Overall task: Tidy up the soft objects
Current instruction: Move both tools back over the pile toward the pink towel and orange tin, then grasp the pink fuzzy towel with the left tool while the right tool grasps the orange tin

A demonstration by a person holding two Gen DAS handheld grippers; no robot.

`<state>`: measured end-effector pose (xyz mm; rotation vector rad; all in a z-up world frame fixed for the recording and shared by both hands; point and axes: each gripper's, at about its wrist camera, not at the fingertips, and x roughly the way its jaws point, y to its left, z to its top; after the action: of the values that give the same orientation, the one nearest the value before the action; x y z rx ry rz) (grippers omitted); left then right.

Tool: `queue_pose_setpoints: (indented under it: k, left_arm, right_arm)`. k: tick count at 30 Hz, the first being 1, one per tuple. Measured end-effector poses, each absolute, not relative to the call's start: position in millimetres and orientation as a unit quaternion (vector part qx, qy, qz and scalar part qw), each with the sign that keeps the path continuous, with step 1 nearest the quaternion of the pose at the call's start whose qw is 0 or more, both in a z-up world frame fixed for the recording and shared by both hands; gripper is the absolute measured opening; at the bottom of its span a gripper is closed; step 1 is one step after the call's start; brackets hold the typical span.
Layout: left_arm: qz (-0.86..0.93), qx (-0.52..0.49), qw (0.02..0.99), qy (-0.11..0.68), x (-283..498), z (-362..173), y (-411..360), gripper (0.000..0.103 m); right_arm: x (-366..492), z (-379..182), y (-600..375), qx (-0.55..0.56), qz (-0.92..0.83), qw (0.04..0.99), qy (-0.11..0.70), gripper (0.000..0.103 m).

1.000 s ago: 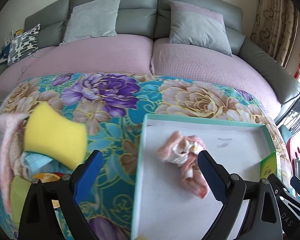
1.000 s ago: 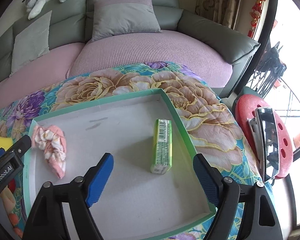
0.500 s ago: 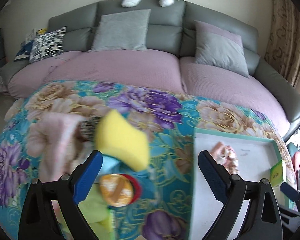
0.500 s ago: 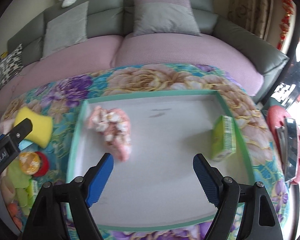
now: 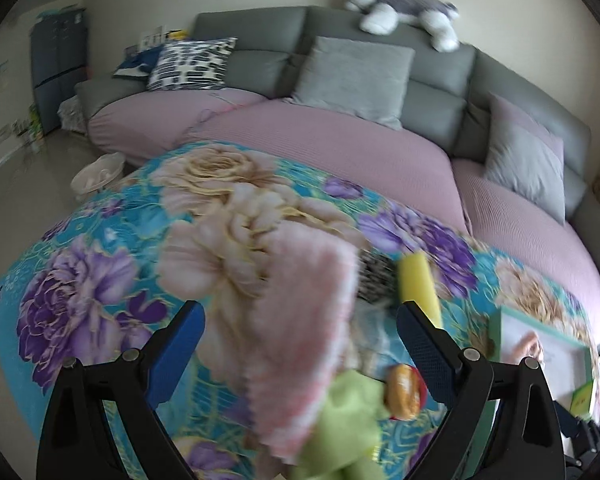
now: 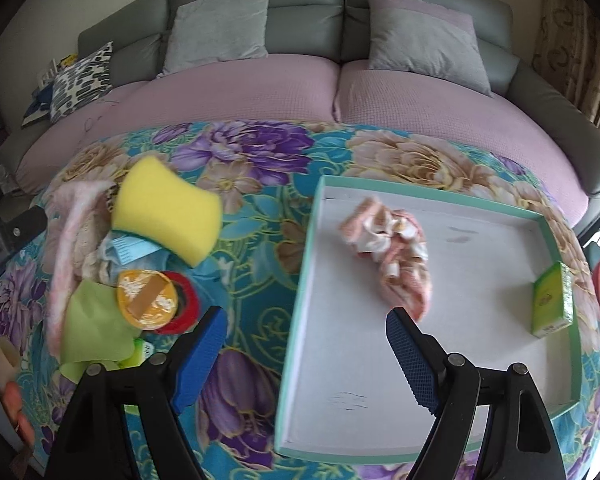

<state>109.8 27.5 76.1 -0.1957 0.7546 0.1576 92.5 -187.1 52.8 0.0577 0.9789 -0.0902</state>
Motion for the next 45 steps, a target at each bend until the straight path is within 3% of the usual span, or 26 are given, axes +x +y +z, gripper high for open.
queue_pose_setpoints:
  k: [11,33,45]
  left_arm:
    - [0.12,-0.113,0.913,0.372,106.7,69.5,78.9,0.097]
    - [0.04,-0.129,0.888,0.44,122.1,39.9,59.0,0.097]
    - [0.036,-0.137,0.878,0.458,127.7,28.6,60.6,0.096]
  right_arm:
    - [103.8,42.6,-161.9,0.094,0.017,0.883,0.46,0.084]
    - [112.8,27.2,-131.0,0.102,0.098,0.882,0.449,0.083]
    - [120.3,9.3,-131.1,0.143,0.129,0.865,0.464,0.064]
